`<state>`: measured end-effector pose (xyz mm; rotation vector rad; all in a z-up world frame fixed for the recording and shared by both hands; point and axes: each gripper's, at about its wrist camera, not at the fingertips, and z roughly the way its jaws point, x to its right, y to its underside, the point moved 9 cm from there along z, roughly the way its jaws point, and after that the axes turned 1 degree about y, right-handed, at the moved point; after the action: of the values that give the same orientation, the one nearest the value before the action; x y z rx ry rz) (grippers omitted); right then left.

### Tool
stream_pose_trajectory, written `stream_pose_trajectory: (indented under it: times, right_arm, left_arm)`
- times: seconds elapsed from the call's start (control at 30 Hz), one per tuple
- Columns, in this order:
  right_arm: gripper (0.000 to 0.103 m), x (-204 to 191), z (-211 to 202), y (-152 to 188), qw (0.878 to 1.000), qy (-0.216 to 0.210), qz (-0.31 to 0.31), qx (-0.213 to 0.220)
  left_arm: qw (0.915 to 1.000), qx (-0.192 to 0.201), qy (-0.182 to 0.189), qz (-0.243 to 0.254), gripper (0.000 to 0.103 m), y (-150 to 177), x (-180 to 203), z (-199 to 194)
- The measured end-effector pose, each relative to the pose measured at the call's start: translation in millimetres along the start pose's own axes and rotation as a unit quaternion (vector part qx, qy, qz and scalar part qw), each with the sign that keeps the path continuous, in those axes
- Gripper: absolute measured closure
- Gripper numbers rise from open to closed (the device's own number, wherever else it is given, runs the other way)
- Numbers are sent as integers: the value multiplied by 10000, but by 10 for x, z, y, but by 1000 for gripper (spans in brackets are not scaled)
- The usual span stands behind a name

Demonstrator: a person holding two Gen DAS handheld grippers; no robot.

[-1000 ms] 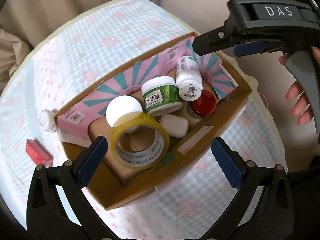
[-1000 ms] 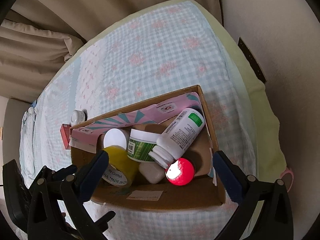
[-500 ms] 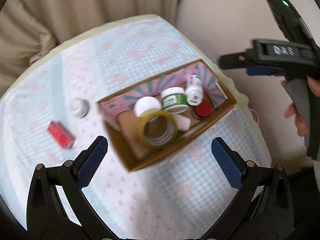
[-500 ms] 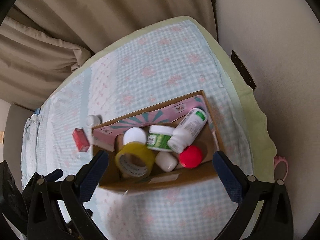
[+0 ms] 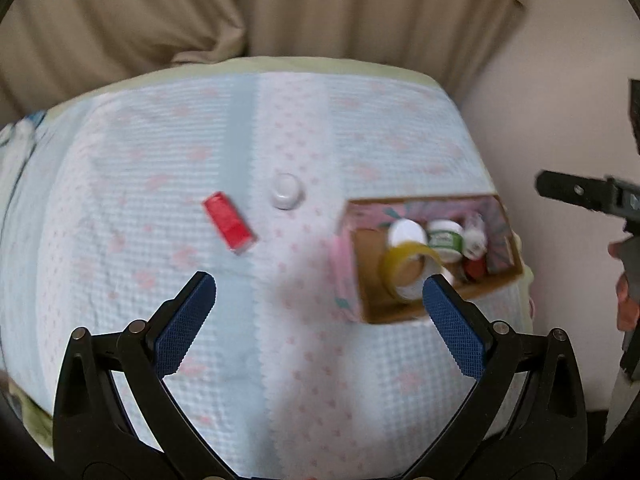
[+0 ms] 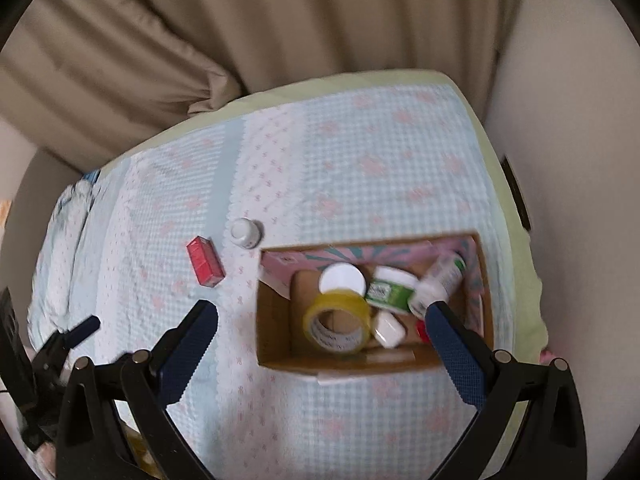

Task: Organize rigid objects
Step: 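Move both tools back toward the red box and white round lid, then grasp the red box with the left tool while the right tool grasps the white round lid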

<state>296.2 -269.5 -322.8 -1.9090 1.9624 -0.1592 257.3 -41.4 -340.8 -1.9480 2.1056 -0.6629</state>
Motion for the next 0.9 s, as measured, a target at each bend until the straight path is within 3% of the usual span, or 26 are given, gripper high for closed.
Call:
stream_pose_trajectory:
  times: [0.2,0.43,0.63,0.8,0.9]
  right_arm:
    - [0,-522,233,-286,9969,84,-780,-51]
    - [0,-931,797,-534,9901,122,-1354,-362]
    - [0,-1222,1436,-666,9828,43,-1660,-803]
    - [0,-1406,2088,-712,9805,-81,-1559,-1194]
    - [0,-1463,2483,-698,9791,-11,-1448,-1425]
  left_arm:
    - [9967,-33,-453,-673,0,-181,-619,125]
    - [9876,-336,-509,-1445,0,-207,-1123,589]
    - [9736,-615,-528,-2132,0,-191,-1423,1188]
    - [9594,-773,-480,-2669,0,-199,-1567,1737]
    - [9513,-905,-442,-2914,6,-166,-1624,2148]
